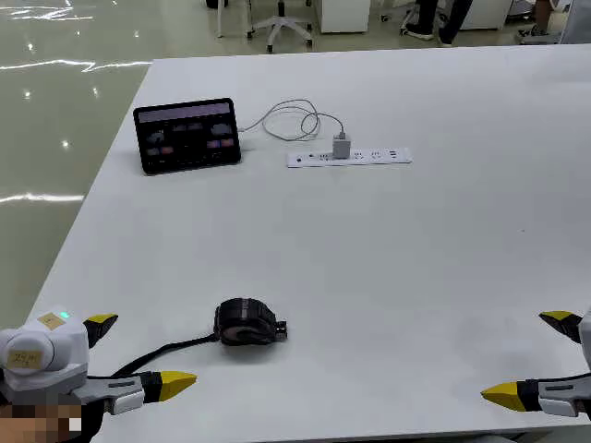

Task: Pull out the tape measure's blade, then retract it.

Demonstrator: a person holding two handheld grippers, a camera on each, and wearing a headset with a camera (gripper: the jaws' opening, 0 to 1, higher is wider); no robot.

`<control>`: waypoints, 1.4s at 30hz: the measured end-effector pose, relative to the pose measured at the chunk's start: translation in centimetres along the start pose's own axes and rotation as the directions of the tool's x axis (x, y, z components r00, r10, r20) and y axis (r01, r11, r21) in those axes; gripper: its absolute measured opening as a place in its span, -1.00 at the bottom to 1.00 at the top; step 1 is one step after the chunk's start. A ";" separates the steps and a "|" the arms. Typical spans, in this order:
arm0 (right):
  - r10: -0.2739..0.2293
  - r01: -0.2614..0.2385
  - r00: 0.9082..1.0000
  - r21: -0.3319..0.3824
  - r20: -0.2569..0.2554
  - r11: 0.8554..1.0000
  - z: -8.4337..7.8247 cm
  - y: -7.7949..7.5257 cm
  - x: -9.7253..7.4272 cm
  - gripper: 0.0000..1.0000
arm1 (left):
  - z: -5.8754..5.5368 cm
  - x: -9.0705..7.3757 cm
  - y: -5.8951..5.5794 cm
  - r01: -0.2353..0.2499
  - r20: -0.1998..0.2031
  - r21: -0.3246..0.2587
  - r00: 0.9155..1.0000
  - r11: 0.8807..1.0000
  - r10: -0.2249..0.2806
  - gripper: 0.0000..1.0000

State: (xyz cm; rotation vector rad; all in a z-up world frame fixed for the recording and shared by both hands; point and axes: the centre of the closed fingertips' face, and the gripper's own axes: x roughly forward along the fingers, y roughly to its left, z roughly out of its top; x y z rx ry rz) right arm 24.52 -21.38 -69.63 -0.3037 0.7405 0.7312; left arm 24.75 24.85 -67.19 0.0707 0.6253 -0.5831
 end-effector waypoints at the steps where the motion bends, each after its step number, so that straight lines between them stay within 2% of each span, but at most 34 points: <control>1: 0.000 0.000 1.000 0.001 0.000 1.000 0.0 -0.1 0.0 0.96 | 0.0 0.0 -0.1 0.001 0.001 -0.002 1.000 1.000 -0.001 1.00; 4: 0.005 -0.005 1.000 0.015 -0.002 1.000 -0.1 -0.3 0.0 0.91 | 0.0 0.0 0.0 0.000 0.002 -0.009 1.000 1.000 0.000 1.00; 16: 0.010 -0.010 1.000 0.006 -0.002 1.000 0.2 -0.5 0.3 0.96 | 0.2 0.3 0.2 0.005 0.002 -0.019 1.000 1.000 -0.005 1.00; 20: 0.008 -0.008 1.000 0.000 0.001 1.000 0.4 -0.5 0.4 0.96 | 0.4 0.5 0.4 0.011 0.000 -0.008 1.000 1.000 -0.011 1.00; 23: 0.010 -0.010 1.000 -0.006 0.001 1.000 0.6 -0.4 0.4 0.97 | 0.6 0.6 0.7 0.006 0.001 0.026 1.000 1.000 -0.006 1.00; 26: 0.010 -0.010 1.000 -0.015 0.006 1.000 1.0 -0.3 0.5 0.98 | 0.5 0.8 0.6 0.021 -0.015 0.010 1.000 1.000 -0.021 1.00; 31: 0.021 -0.021 1.000 -0.025 0.004 0.999 1.4 -0.1 0.7 0.99 | 0.6 1.1 0.4 0.043 -0.031 0.026 0.999 0.999 -0.042 1.00; 35: 0.050 -0.050 0.999 -0.029 -0.008 0.998 1.5 0.4 1.5 0.99 | 0.7 1.7 0.4 0.059 -0.049 0.054 0.997 0.997 -0.057 1.00; 38: 0.067 -0.067 0.998 -0.049 -0.010 0.997 1.9 0.9 2.1 1.00 | 0.8 2.2 0.1 0.081 -0.072 0.076 0.994 0.994 -0.076 1.00; 42: 0.101 -0.101 0.995 -0.069 -0.002 0.993 2.8 1.8 3.2 1.00 | 0.8 3.2 -0.7 0.133 -0.123 0.102 0.985 0.986 -0.120 1.00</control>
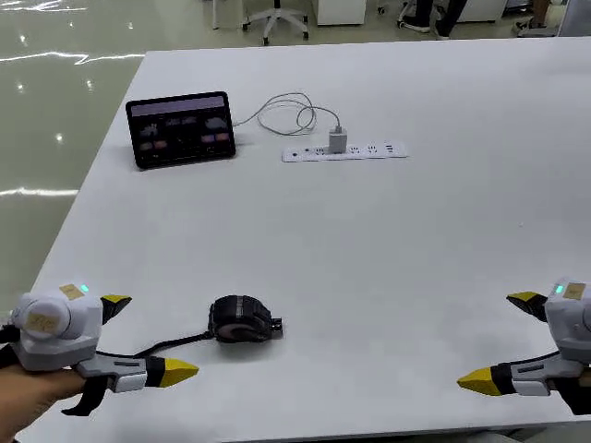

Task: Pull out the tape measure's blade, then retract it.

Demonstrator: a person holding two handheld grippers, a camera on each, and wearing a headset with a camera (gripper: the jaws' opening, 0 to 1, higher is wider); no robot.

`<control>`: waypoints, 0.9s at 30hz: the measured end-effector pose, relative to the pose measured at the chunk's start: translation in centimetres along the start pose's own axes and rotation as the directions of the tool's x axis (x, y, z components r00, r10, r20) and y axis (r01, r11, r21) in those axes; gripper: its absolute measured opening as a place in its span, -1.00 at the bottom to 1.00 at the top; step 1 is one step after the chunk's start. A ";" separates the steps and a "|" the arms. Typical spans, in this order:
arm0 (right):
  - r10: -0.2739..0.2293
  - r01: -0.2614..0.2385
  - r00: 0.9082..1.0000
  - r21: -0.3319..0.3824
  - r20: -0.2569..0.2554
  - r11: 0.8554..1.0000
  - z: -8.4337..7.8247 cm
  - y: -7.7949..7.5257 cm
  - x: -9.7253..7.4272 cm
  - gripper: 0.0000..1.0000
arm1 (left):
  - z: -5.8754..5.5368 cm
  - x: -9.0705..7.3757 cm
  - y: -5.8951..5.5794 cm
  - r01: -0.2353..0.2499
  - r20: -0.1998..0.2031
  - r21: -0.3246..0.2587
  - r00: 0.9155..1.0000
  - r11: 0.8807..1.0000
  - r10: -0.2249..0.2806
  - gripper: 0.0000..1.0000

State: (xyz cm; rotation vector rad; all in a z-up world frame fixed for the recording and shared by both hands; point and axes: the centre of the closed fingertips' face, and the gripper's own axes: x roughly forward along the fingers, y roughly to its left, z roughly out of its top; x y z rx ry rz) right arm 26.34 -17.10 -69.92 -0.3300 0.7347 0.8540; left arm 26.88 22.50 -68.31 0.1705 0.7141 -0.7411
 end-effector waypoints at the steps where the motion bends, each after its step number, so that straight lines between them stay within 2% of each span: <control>1: 0.006 -0.006 1.000 -0.005 0.000 1.000 0.2 0.1 0.2 1.00 | 0.1 0.2 -0.1 0.006 -0.003 0.018 1.000 1.000 -0.006 1.00; 6: 0.033 -0.032 0.999 -0.032 0.018 0.999 1.8 0.7 1.3 1.00 | 0.6 1.4 -0.5 0.044 -0.041 0.060 0.998 0.997 -0.042 1.00; 9: 0.045 -0.044 0.999 -0.049 0.017 0.998 2.5 0.9 1.9 1.00 | 0.8 2.1 -0.5 0.050 -0.071 0.114 0.997 0.992 -0.042 1.00; 16: 0.082 -0.080 0.996 -0.079 0.023 0.994 3.8 1.9 3.2 1.00 | 1.3 3.3 -0.8 0.101 -0.107 0.159 0.991 0.982 -0.085 0.93; 27: 0.157 -0.154 0.988 -0.150 0.008 0.977 5.2 3.9 5.8 0.96 | 1.8 5.4 -1.8 0.205 -0.209 0.247 0.966 0.947 -0.154 0.80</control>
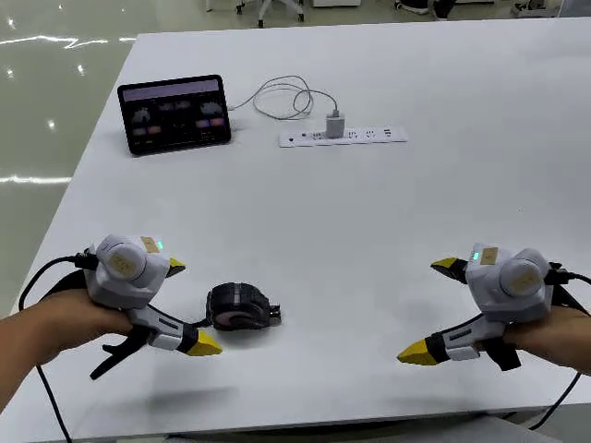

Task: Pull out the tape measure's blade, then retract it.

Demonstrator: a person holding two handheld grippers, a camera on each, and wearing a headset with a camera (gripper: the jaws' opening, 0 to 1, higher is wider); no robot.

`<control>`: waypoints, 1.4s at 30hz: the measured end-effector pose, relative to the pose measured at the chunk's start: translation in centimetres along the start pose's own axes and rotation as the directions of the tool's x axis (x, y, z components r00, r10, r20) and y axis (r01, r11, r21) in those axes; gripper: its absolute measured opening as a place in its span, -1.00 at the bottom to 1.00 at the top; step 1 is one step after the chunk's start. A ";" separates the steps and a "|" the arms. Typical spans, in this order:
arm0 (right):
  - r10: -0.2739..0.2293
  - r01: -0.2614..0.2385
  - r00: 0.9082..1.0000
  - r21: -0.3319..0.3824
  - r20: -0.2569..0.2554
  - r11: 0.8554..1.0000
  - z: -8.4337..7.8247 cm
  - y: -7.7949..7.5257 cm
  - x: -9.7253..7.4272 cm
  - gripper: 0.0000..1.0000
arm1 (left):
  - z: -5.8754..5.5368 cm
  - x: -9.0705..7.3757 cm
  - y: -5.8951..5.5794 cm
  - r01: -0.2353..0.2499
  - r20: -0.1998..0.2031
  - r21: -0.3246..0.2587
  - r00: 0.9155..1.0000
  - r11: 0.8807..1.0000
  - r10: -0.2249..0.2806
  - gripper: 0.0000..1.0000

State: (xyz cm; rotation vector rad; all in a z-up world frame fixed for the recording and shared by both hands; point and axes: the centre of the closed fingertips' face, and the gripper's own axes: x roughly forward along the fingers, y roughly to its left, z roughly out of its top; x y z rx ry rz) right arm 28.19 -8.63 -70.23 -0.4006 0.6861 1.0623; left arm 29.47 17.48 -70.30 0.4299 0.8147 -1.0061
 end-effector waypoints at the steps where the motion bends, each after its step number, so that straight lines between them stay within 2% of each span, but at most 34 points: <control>1: 0.007 -0.007 1.000 -0.006 0.000 1.000 0.2 0.2 0.2 0.96 | 0.1 0.1 0.0 0.008 -0.005 0.008 1.000 1.000 -0.007 0.78; 11: 0.067 -0.068 0.998 -0.062 -0.018 0.996 1.4 1.2 2.1 0.93 | 1.0 1.8 -0.4 0.060 -0.060 0.079 0.997 0.995 -0.055 0.62; 19: 0.118 -0.121 0.992 -0.118 -0.033 0.986 2.5 2.3 3.9 0.91 | 0.9 3.1 -0.7 0.116 -0.113 0.142 0.988 0.983 -0.101 0.28; 23: 0.141 -0.143 0.990 -0.142 -0.021 0.980 3.5 2.6 4.9 0.87 | 1.3 3.8 -0.8 0.125 -0.128 0.200 0.987 0.972 -0.101 0.17; 26: 0.156 -0.157 0.988 -0.169 -0.021 0.973 4.1 2.8 5.5 0.78 | 1.5 4.0 -1.0 0.140 -0.138 0.220 0.984 0.965 -0.111 0.12; 31: 0.188 -0.188 0.982 -0.185 -0.017 0.965 5.5 3.3 6.6 0.74 | 1.4 4.3 -0.9 0.150 -0.166 0.264 0.980 0.953 -0.109 0.01; 33: 0.198 -0.198 0.980 -0.191 -0.022 0.961 5.9 3.5 7.1 0.71 | 1.3 4.5 -1.0 0.157 -0.174 0.292 0.979 0.943 -0.109 -0.06; 35: 0.209 -0.209 0.978 -0.194 -0.025 0.958 6.2 3.7 7.7 0.70 | 1.2 4.7 -1.5 0.189 -0.184 0.317 0.974 0.929 -0.135 -0.19; 36: 0.212 -0.213 0.977 -0.196 -0.026 0.957 6.3 3.8 7.9 0.68 | 1.1 4.7 -1.6 0.194 -0.192 0.321 0.972 0.927 -0.137 -0.28; 37: 0.217 -0.218 0.976 -0.199 -0.027 0.955 6.5 3.9 8.2 0.67 | 1.0 4.8 -1.4 0.191 -0.200 0.348 0.972 0.918 -0.126 -0.31; 39: 0.223 -0.225 0.974 -0.203 -0.029 0.953 6.8 4.1 8.5 0.64 | 1.2 4.7 -1.4 0.192 -0.201 0.336 0.971 0.922 -0.129 -0.31; 42: 0.236 -0.236 0.971 -0.216 -0.024 0.947 7.3 4.4 9.2 0.58 | 1.1 4.7 -1.5 0.201 -0.208 0.341 0.969 0.919 -0.135 -0.32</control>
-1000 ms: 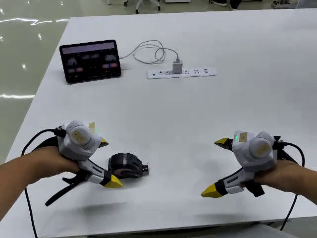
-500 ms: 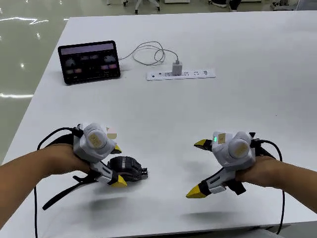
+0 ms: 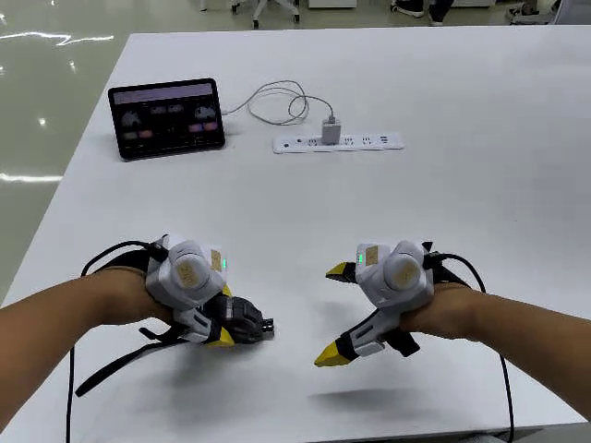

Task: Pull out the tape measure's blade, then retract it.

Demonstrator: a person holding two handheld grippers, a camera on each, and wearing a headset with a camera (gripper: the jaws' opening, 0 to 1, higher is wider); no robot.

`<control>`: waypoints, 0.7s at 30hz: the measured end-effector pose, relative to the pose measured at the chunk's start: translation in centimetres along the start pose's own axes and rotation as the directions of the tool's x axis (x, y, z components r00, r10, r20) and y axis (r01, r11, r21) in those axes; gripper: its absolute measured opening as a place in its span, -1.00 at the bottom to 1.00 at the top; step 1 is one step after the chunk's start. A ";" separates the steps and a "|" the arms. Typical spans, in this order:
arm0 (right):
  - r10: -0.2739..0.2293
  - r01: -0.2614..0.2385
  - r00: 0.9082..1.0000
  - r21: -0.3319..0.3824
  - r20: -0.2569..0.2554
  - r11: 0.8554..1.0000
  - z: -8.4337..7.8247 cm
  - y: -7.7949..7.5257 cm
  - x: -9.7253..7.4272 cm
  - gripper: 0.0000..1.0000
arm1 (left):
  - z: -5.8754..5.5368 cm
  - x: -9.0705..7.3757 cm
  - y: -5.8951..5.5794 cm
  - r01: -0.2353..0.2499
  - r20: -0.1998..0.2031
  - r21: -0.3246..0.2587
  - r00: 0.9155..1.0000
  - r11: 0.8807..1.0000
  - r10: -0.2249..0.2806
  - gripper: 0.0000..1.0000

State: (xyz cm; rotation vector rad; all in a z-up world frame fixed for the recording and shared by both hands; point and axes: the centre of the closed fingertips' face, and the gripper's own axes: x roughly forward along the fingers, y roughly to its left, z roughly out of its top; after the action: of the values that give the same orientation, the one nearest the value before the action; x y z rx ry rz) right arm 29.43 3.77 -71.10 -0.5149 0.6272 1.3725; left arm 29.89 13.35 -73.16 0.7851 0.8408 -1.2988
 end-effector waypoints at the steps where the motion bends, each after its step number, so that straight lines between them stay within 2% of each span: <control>1: 0.003 -0.003 1.000 -0.004 0.001 1.000 0.1 0.0 0.2 0.57 | 0.0 0.0 0.0 0.003 -0.001 0.002 1.000 1.000 -0.003 -0.32; 8: 0.029 -0.029 1.000 -0.038 -0.002 0.999 0.9 0.3 1.6 0.47 | 0.0 0.1 -0.1 0.013 0.002 0.011 1.000 1.000 -0.014 -0.32; 12: 0.040 -0.040 0.999 -0.059 0.006 0.997 1.4 0.2 2.4 0.32 | 0.0 0.1 -0.1 0.013 0.001 0.009 1.000 1.000 -0.013 -0.32; 15: 0.062 -0.061 0.998 -0.087 0.007 0.994 1.7 0.3 3.3 0.31 | 0.1 0.1 -0.1 0.012 0.010 -0.002 1.000 1.000 -0.012 -0.32; 18: 0.063 -0.061 0.998 -0.127 0.012 0.990 2.1 0.2 3.9 0.17 | 0.1 0.1 -0.1 0.006 0.014 0.000 1.000 1.000 -0.006 -0.32; 21: 0.078 -0.076 0.997 -0.131 0.016 0.988 2.6 0.4 4.5 0.11 | 0.1 0.1 -0.1 0.004 0.014 0.007 1.000 1.000 -0.005 -0.33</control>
State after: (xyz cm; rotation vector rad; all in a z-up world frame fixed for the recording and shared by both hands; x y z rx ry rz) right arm 29.70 8.85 -72.18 -0.5853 0.5474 1.4970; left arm 29.83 13.26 -73.19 0.7789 0.8277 -1.3104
